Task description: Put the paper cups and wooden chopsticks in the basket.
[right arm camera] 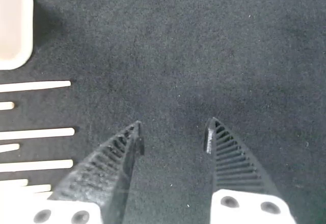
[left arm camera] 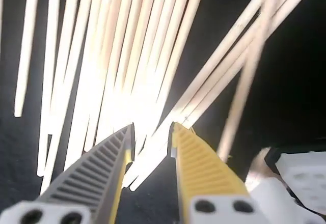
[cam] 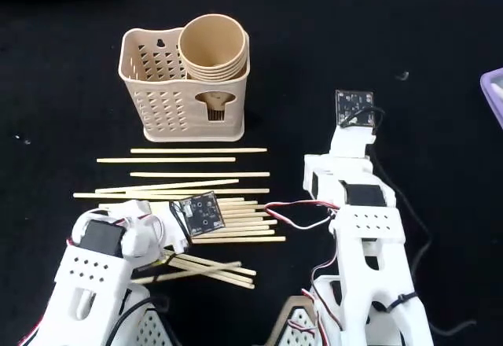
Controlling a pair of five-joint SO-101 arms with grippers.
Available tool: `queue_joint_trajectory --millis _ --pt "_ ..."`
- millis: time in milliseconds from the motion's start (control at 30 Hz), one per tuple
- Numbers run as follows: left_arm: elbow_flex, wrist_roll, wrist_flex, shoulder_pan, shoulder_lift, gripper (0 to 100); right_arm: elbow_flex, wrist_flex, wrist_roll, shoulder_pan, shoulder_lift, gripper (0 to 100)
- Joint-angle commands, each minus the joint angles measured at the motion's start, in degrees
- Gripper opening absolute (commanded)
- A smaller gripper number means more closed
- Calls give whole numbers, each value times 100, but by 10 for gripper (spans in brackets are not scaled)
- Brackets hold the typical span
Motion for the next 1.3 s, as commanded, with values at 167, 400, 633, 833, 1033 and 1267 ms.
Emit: queue_joint_trajectory --millis 167,400,633,833,1033,1267 --pt "233 79 123 382 -53 142 -31 -114 -53 97 -180 198" --pt "479 79 114 347 -53 142 -40 -114 -53 97 -180 198" --pt "127 308 176 330 -53 143 -31 -114 -53 97 -180 198" --pt "-725 677 976 602 -18 213 -40 -114 -53 97 -180 198" --pt "-532 826 756 1174 484 219 -40 -114 -53 97 -180 198" --pt "-303 1204 -308 1341 1574 216 -31 -114 -53 97 -180 198"
